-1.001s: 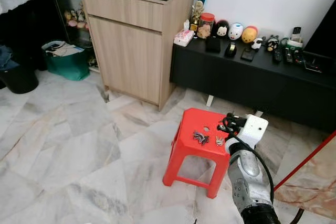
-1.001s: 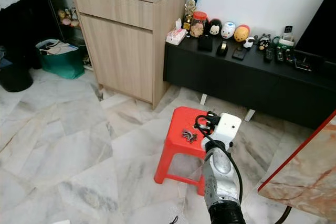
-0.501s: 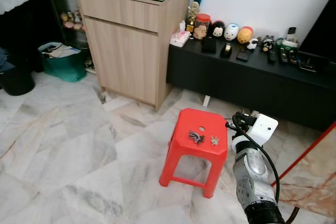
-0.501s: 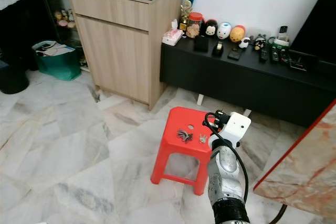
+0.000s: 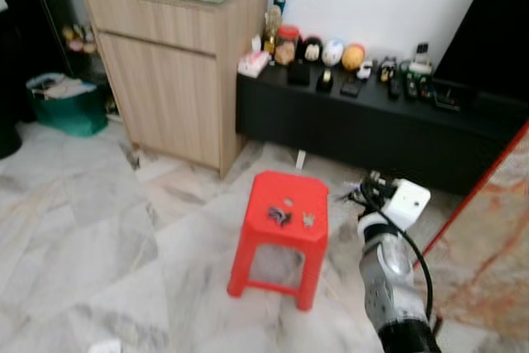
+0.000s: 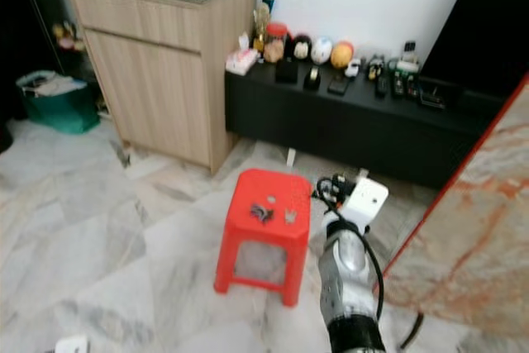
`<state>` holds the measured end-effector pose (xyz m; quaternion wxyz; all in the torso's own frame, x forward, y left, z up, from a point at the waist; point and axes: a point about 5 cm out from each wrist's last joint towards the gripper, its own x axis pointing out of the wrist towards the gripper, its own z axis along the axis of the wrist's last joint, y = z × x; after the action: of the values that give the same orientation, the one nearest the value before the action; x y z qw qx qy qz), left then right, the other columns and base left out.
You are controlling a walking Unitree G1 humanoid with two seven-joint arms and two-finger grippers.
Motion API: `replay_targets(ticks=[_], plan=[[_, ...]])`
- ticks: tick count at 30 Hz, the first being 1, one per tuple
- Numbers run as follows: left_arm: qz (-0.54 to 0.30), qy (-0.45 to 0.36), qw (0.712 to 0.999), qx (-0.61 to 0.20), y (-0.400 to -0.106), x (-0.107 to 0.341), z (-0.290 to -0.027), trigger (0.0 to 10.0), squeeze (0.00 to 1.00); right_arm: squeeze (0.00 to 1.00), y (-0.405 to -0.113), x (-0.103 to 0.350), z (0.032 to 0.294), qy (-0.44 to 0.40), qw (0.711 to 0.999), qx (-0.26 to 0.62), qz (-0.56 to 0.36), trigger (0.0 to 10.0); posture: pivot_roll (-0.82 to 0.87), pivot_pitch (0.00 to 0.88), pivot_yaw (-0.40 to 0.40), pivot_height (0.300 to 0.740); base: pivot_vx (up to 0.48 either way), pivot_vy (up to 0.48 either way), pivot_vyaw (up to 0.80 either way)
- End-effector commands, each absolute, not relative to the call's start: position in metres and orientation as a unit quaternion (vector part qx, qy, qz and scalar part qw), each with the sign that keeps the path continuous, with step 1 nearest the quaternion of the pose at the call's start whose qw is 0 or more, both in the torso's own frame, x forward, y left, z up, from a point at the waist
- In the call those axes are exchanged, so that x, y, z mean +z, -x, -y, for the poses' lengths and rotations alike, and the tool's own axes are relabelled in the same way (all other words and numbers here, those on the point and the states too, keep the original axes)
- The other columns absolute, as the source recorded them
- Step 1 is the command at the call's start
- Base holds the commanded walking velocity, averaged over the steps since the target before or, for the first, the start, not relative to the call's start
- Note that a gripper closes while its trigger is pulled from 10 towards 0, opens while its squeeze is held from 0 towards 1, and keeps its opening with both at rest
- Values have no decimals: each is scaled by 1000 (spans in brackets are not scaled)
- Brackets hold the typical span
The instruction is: Hang keys on a hook
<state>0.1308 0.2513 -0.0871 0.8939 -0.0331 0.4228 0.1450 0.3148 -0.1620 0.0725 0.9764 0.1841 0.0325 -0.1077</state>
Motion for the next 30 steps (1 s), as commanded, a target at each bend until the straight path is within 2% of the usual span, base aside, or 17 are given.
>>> replay_targets(ticks=[1,15,20,30], plan=[[-432,31,888,155,-126,-88,-256,10000,0,0,-319,82,159,-187,977,-105,-12,10000,73,0,-102,740,0,-285,0],[-437,34,884,165,-115,-87,-267,10000,0,0,-318,82,170,-201,970,-138,-12,10000,64,0,-93,740,0,-285,0],[-439,34,882,169,-109,-87,-272,10000,0,0,-319,83,169,-203,969,-140,-11,10000,64,0,-95,740,0,-283,-800],[-439,36,883,160,-114,-90,-259,10000,0,0,-321,84,169,-198,970,-142,-11,10000,63,0,-90,740,0,-248,-699]])
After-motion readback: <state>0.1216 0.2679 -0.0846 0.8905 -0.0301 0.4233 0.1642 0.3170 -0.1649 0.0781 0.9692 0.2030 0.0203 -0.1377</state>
